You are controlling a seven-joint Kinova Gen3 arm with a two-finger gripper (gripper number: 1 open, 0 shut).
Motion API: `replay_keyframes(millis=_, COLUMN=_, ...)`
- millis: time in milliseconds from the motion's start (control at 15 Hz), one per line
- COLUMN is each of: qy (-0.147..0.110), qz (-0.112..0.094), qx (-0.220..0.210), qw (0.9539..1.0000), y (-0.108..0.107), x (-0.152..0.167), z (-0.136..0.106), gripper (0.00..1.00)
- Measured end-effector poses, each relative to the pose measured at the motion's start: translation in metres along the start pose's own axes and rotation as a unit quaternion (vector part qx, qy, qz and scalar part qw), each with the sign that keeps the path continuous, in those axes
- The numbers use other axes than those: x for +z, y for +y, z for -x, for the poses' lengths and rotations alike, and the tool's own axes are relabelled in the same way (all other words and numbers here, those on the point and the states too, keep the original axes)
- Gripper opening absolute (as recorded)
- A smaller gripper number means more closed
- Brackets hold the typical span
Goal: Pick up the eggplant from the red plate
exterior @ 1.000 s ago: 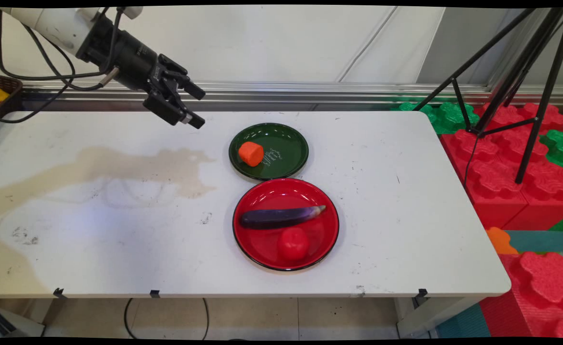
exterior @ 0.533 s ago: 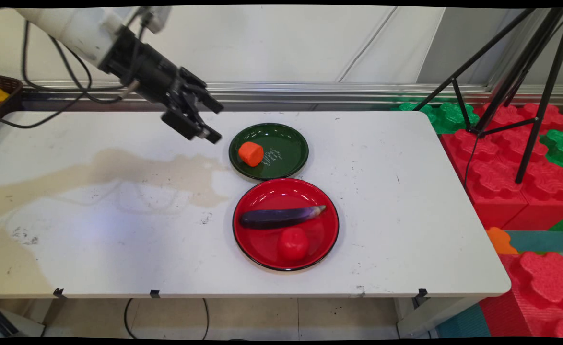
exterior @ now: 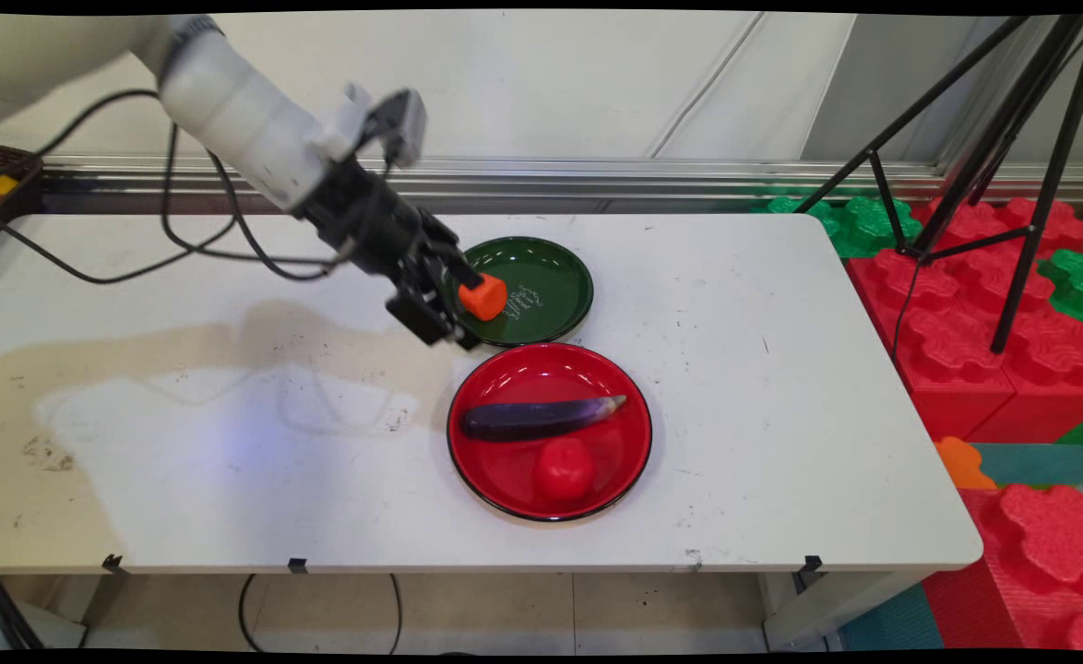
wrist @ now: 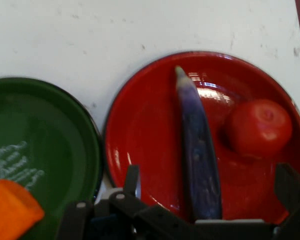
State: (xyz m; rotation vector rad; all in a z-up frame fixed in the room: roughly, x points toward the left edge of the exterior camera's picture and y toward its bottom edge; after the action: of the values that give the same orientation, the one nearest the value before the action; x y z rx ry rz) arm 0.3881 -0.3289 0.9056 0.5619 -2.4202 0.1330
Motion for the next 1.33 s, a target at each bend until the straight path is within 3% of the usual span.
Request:
replay_keyframes(millis=667, qy=-0.058, qz=0.018, qx=0.018, qw=0.9980, y=0.011, x=0.081, z=0.012, gripper=1.00)
replay_keyframes(millis=1333, qy=-0.100, qz=0.023, qx=0.018, qw=0.9946, y=0.021, x=0.129, z=0.027, gripper=1.00)
